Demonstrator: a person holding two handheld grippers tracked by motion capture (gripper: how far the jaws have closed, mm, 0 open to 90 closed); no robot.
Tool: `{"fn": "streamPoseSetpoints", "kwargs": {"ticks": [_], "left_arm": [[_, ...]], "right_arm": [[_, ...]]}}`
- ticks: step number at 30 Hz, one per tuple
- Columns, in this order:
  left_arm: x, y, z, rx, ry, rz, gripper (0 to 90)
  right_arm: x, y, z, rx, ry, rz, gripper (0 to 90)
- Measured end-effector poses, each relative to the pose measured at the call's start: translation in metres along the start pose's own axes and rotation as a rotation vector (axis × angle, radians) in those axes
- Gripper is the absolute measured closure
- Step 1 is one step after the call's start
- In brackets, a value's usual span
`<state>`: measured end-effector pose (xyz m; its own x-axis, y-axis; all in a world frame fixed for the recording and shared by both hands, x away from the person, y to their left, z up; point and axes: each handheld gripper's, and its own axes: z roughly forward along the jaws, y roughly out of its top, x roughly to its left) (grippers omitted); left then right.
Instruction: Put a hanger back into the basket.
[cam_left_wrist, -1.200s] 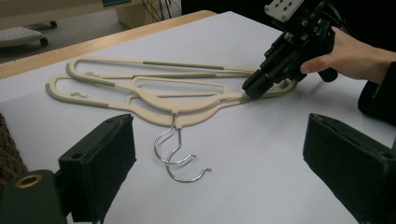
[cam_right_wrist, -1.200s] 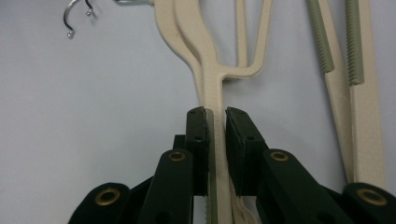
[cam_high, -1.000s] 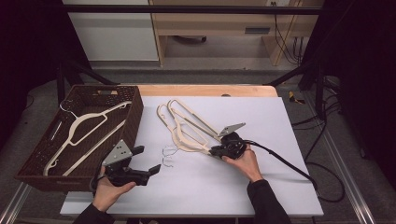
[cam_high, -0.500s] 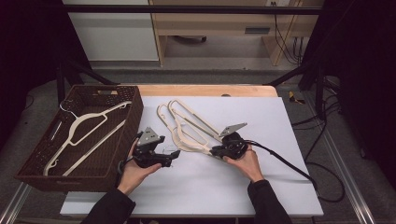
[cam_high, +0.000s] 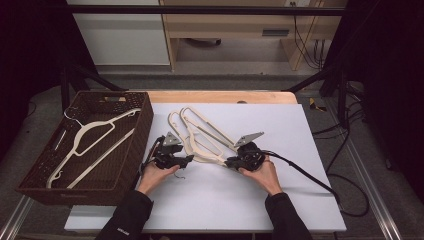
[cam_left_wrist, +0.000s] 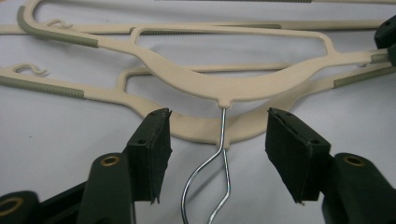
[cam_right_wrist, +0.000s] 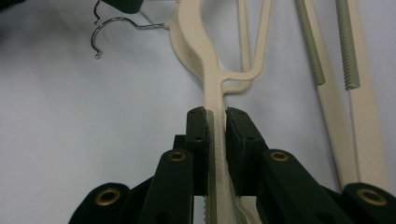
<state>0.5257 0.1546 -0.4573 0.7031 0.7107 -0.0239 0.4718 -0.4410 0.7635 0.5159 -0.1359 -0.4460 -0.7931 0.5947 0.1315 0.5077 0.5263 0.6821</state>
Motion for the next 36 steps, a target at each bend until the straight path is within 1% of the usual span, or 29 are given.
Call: {"fn": "streamPoseSetpoints", "kwargs": {"ticks": [1,5,7,8,10,13,15,16,17,18,19,20,24,26,27,28,29,30,32,34,36], "left_arm": [[0.001,0.000,0.002,0.003,-0.004,0.018,43.2],[0.002,-0.003,0.011,0.008,-0.014,0.033,50.8],[0.003,-0.004,0.013,0.020,-0.018,0.043,54.9],[0.003,-0.004,0.014,0.021,-0.019,0.048,56.6],[0.003,-0.005,0.015,0.031,-0.019,0.061,61.3],[0.003,-0.004,0.014,0.031,-0.028,0.065,70.2],[0.003,-0.004,0.014,0.034,-0.030,0.077,76.0],[0.003,-0.004,0.013,0.035,-0.034,0.078,78.6],[0.003,-0.004,0.013,0.035,-0.039,0.077,80.4],[0.003,-0.005,0.013,0.036,-0.046,0.080,81.3],[0.003,-0.005,0.013,0.036,-0.046,0.089,81.9],[0.002,-0.004,0.012,0.038,-0.045,0.104,82.5],[0.000,-0.004,0.010,0.037,-0.061,0.129,86.1],[0.000,-0.003,0.008,0.032,-0.062,0.133,87.6],[0.000,-0.003,0.008,0.035,-0.069,0.131,87.9],[0.000,-0.003,0.007,0.039,-0.070,0.137,88.0],[-0.001,-0.004,0.007,0.043,-0.067,0.144,88.0],[-0.002,-0.004,0.007,0.046,-0.062,0.151,88.1],[-0.004,-0.003,0.006,0.048,-0.047,0.167,88.3],[-0.007,-0.002,0.004,0.049,-0.028,0.178,88.4],[-0.009,0.000,0.002,0.056,-0.018,0.184,88.4]], "right_arm": [[0.000,0.000,0.000,0.004,-0.003,0.000,80.0],[0.001,0.000,-0.001,0.005,0.005,0.005,80.0],[0.001,0.000,0.000,0.003,0.003,-0.002,80.0],[0.001,0.000,0.000,0.001,0.001,0.002,79.9],[0.001,0.000,0.000,0.002,0.001,0.004,80.0],[0.002,0.000,0.000,0.003,0.003,0.004,79.9],[0.002,0.000,0.000,0.005,0.004,0.003,79.9],[0.001,-0.001,0.000,0.009,0.008,-0.007,79.9],[0.001,-0.001,0.000,0.012,0.010,-0.007,79.9],[0.002,-0.001,0.000,0.007,0.019,-0.003,79.9],[0.002,-0.001,0.000,0.009,0.018,-0.009,79.9],[0.003,-0.001,0.000,0.012,0.015,-0.004,79.9],[0.003,-0.002,0.000,0.011,0.022,-0.003,79.9],[0.004,-0.002,0.000,0.019,0.021,-0.006,79.9],[0.004,-0.003,0.000,0.020,0.022,-0.013,79.9],[0.005,-0.003,0.000,0.028,0.029,-0.013,79.9],[0.005,-0.003,0.000,0.032,0.025,-0.015,79.9],[0.006,-0.004,0.001,0.024,0.027,-0.011,79.9],[0.005,-0.004,0.001,0.030,0.031,-0.027,79.9],[0.006,-0.004,0.000,0.027,0.031,-0.021,79.8],[0.008,-0.004,-0.001,0.021,0.028,-0.014,79.8]]}}
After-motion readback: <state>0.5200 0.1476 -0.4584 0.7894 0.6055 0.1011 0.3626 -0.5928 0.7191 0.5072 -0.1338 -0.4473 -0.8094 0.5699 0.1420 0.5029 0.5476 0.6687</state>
